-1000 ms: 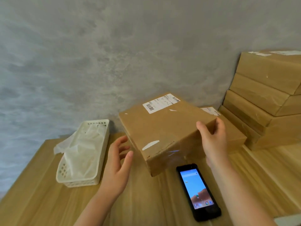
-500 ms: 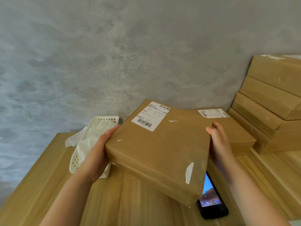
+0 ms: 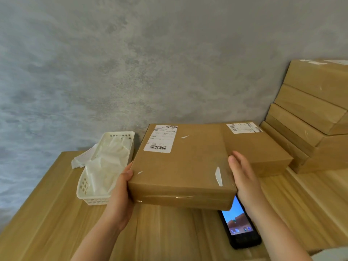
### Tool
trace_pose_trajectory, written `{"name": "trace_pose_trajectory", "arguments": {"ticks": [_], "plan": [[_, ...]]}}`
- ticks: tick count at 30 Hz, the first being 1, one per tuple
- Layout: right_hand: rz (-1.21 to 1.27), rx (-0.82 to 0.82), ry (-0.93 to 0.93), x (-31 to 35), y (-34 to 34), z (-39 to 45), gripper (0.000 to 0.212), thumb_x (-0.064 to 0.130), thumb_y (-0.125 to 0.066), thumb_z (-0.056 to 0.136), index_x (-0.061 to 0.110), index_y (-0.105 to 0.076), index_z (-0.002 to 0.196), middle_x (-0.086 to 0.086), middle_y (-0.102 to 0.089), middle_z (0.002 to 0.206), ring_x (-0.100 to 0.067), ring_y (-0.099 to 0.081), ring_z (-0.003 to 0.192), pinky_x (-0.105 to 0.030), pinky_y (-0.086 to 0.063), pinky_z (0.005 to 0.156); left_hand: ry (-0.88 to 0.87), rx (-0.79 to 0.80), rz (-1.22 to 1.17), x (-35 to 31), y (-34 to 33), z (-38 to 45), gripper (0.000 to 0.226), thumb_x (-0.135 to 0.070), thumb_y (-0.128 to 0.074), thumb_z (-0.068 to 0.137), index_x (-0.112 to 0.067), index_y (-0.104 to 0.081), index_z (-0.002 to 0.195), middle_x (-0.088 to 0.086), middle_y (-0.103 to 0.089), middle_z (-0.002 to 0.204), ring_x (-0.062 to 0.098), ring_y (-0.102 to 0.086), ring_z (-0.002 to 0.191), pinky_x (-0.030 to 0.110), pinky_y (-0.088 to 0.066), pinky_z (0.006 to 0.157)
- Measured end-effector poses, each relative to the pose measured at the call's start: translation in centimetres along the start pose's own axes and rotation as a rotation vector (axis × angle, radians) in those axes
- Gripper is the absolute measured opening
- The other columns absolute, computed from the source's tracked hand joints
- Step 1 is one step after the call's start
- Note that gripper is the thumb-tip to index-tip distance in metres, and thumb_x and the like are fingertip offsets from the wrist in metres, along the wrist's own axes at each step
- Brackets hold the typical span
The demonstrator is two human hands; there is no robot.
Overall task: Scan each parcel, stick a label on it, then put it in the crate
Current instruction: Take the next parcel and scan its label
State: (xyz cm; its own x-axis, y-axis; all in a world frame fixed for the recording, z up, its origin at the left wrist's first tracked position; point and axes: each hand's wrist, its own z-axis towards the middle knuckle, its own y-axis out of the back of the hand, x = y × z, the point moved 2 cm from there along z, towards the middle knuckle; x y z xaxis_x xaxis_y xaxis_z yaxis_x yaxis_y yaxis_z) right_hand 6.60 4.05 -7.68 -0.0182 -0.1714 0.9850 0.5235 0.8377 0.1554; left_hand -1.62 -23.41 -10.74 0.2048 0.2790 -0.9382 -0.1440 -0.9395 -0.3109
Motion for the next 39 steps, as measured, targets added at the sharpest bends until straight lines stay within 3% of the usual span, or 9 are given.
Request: {"name": "trace_pose_trajectory", "arguments": {"ticks": [7, 10, 13, 17, 22, 26, 33, 37, 39], "plan": [[0.027, 0.211, -0.047, -1.4, -0.8, -2.3, 0.052, 0.039, -0.063, 0.089, 0.042, -0.042, 0.136, 0.037, -0.062, 0.116, 0.016, -0.056, 0.111, -0.019, -0.043, 0.094, -0.136, -0.077, 0.238, 0.7, 1.3, -1.3, 0.049, -0.048, -0.036, 0.088, -0.045, -0.054, 0.134, -0.016, -0.063, 0.131, 0.003, -0.054, 0.125, 0.036, -0.04, 0.106], [0.011, 0.23, -0.096, -2.6, -1.5, -2.0, 0.058, 0.024, -0.065, 0.094, 0.039, -0.041, 0.144, 0.031, -0.063, 0.12, 0.009, -0.056, 0.116, -0.029, -0.045, 0.103, -0.193, -0.126, 0.419, 0.4, 1.5, -1.8, 0.04, -0.025, -0.043, 0.104, -0.042, -0.046, 0.139, -0.028, -0.051, 0.135, -0.015, -0.046, 0.121, 0.02, -0.037, 0.103], [-0.033, 0.202, -0.119, -3.1, -2.1, -1.4, 0.056, 0.02, -0.058, 0.098, 0.032, -0.039, 0.149, 0.025, -0.053, 0.134, 0.003, -0.051, 0.123, -0.033, -0.042, 0.11, -0.205, -0.101, 0.671, 1.5, 1.8, -1.6, 0.046, -0.021, -0.049, 0.102, -0.035, -0.042, 0.145, -0.014, -0.036, 0.155, 0.001, -0.031, 0.142, 0.033, -0.024, 0.12], [-0.129, 0.205, -0.07, -3.5, -2.5, -0.6, 0.054, 0.022, -0.054, 0.101, 0.027, -0.036, 0.152, 0.014, -0.048, 0.145, -0.005, -0.046, 0.132, -0.033, -0.039, 0.113, -0.221, -0.021, 0.931, 2.4, 1.5, -1.6, 0.049, -0.042, -0.05, 0.098, -0.035, -0.041, 0.146, -0.012, -0.014, 0.163, 0.003, -0.02, 0.147, 0.022, -0.018, 0.113], [-0.237, 0.231, 0.019, -3.9, -2.6, 0.5, 0.057, 0.025, -0.058, 0.098, 0.018, -0.038, 0.151, 0.011, -0.053, 0.14, -0.004, -0.049, 0.129, -0.032, -0.04, 0.112, -0.224, 0.083, 1.13, 2.4, 2.2, -1.0, 0.093, -0.068, -0.063, 0.077, -0.033, -0.025, 0.155, -0.012, 0.005, 0.165, 0.012, -0.028, 0.146, 0.034, -0.027, 0.119], [-0.327, 0.217, 0.097, -4.2, -2.5, 0.9, 0.057, 0.035, -0.062, 0.095, 0.018, -0.045, 0.146, 0.008, -0.059, 0.136, -0.007, -0.054, 0.126, -0.035, -0.046, 0.108, -0.349, 0.087, 1.321, 2.3, 1.7, -1.0, 0.099, -0.081, -0.044, 0.073, -0.028, -0.026, 0.155, -0.009, -0.011, 0.164, 0.016, -0.004, 0.152, 0.031, -0.009, 0.12], [-0.647, 0.027, 0.186, -4.8, 0.8, -0.3, 0.042, 0.038, -0.052, 0.098, 0.022, -0.049, 0.137, 0.006, -0.056, 0.132, -0.013, -0.054, 0.121, -0.024, -0.043, 0.091, -0.476, 0.073, 1.478, 2.5, 1.2, -1.2, 0.088, -0.074, -0.017, 0.081, -0.026, -0.031, 0.154, -0.005, -0.027, 0.161, 0.02, -0.016, 0.151, 0.033, -0.015, 0.12], [-1.2, 0.05, 0.015, -5.6, 2.7, -2.2, 0.067, 0.065, -0.041, 0.092, 0.016, -0.04, 0.138, -0.004, -0.054, 0.127, -0.021, -0.052, 0.113, -0.029, -0.047, 0.085, -0.485, 0.054, 1.545, 3.0, 1.1, -1.2, 0.084, -0.069, -0.016, 0.086, -0.022, -0.032, 0.154, -0.002, -0.029, 0.161, 0.024, -0.021, 0.15, 0.037, -0.019, 0.12], [-1.236, 0.162, -0.104, -6.4, 2.8, -3.2, 0.084, 0.083, -0.04, 0.079, 0.018, -0.041, 0.132, 0.0, -0.049, 0.117, -0.018, -0.048, 0.105, -0.029, -0.045, 0.078, -0.488, 0.052, 1.554, 3.1, 1.1, -1.1, 0.083, -0.068, -0.017, 0.087, -0.021, -0.031, 0.155, -0.001, -0.029, 0.161, 0.024, -0.02, 0.151, 0.036, -0.015, 0.119]]}}
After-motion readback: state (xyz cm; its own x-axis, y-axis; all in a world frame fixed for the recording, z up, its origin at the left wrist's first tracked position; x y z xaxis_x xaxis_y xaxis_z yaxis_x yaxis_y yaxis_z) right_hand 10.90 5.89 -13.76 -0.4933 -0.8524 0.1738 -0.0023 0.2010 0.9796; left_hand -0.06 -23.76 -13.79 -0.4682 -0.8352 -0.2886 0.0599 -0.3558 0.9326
